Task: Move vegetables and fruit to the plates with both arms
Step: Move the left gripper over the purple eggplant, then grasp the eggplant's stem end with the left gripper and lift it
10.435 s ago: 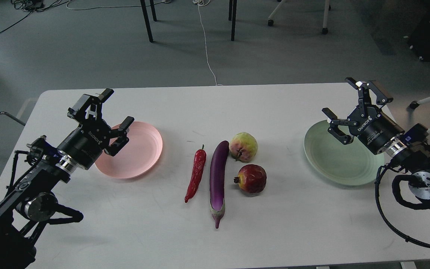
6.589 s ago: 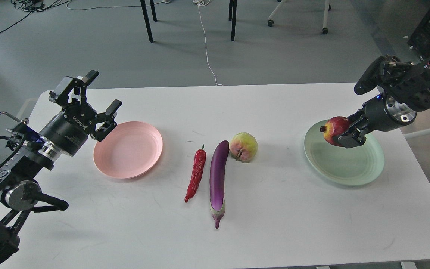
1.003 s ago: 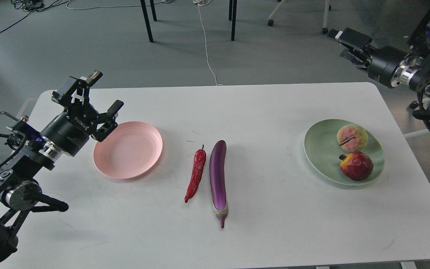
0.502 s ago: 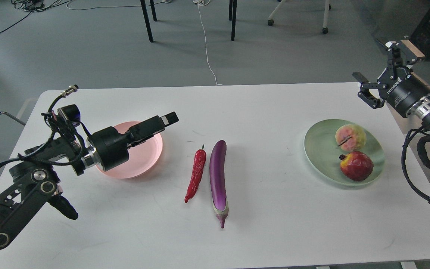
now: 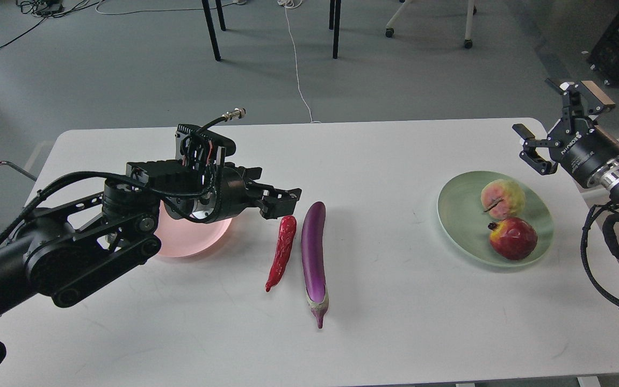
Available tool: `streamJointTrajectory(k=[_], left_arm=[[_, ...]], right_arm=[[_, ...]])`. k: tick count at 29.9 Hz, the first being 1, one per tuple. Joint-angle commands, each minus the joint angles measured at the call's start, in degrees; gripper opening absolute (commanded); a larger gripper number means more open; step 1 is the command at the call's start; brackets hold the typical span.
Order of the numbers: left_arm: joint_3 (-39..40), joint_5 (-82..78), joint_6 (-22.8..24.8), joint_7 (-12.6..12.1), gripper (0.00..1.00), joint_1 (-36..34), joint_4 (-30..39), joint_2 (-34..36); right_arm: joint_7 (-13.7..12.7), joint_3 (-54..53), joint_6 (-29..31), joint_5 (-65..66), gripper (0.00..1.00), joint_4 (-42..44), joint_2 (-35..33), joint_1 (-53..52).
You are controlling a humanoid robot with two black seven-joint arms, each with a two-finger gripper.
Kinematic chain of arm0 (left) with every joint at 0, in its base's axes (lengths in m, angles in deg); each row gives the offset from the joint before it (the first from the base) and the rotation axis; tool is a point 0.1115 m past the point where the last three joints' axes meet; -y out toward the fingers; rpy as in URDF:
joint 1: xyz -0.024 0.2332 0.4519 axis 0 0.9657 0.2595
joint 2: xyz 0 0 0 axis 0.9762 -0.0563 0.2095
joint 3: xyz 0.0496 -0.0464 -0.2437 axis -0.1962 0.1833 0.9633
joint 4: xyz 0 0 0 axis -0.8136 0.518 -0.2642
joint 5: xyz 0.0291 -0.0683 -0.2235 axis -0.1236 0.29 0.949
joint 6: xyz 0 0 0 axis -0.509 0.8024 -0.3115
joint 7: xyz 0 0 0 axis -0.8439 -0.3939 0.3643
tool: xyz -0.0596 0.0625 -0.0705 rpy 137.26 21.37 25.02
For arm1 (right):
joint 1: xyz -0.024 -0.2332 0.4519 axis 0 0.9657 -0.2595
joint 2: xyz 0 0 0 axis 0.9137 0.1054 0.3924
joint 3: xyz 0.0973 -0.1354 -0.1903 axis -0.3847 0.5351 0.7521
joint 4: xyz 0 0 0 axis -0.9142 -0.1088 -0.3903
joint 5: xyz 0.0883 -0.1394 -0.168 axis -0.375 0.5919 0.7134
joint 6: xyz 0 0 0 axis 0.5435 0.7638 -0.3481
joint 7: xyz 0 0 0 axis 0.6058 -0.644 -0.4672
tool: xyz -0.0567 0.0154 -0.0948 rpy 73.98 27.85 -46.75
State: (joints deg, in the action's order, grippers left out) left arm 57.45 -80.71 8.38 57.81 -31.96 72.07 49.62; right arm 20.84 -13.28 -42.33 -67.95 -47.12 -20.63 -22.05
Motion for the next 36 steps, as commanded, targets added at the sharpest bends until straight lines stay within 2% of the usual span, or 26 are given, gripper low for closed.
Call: streamJointTrajectory(k=[1,5,11,15,18,23,36], left_arm=[[-2.0,0.9,0.0,-1.8,0.99,-0.9,-2.0,-1.7],[-2.2,1.0,0.0,-3.4,0.99,-1.2,-2.3,-5.9],[-3.0,1.0,0.0,-9.2,0.98,-1.0,-2.5,-14.9],[-5.1,0.8,0.0,-11.5,0.98,-0.2,-2.5,-17.6],[-8.2,0.6,0.0,-11.8,0.98,-0.4,-2.6,-17.7],[-8.4,0.5,0.0,-12.7,0.98,-0.3,-3.0,-17.7],[-8.4,0.5,0.0,-12.7,0.98,-0.2,-4.7,-16.6]], right_arm=[[0.0,0.0,0.0,0.0,0.99,0.1,0.3,0.4],[0.0,0.0,0.0,0.1,0.99,0.5,0.5,0.4],[0.0,0.1,0.0,0.1,0.99,0.4,0.5,0.6],[0.0,0.1,0.0,0.1,0.99,0.2,0.0,0.9],[0.0,0.0,0.0,0.1,0.99,0.2,-0.2,0.9],[0.0,0.1,0.0,0.1,0.99,-0.2,-0.6,1.7],[0.0,0.3,0.0,0.2,0.99,-0.2,-0.7,2.2]])
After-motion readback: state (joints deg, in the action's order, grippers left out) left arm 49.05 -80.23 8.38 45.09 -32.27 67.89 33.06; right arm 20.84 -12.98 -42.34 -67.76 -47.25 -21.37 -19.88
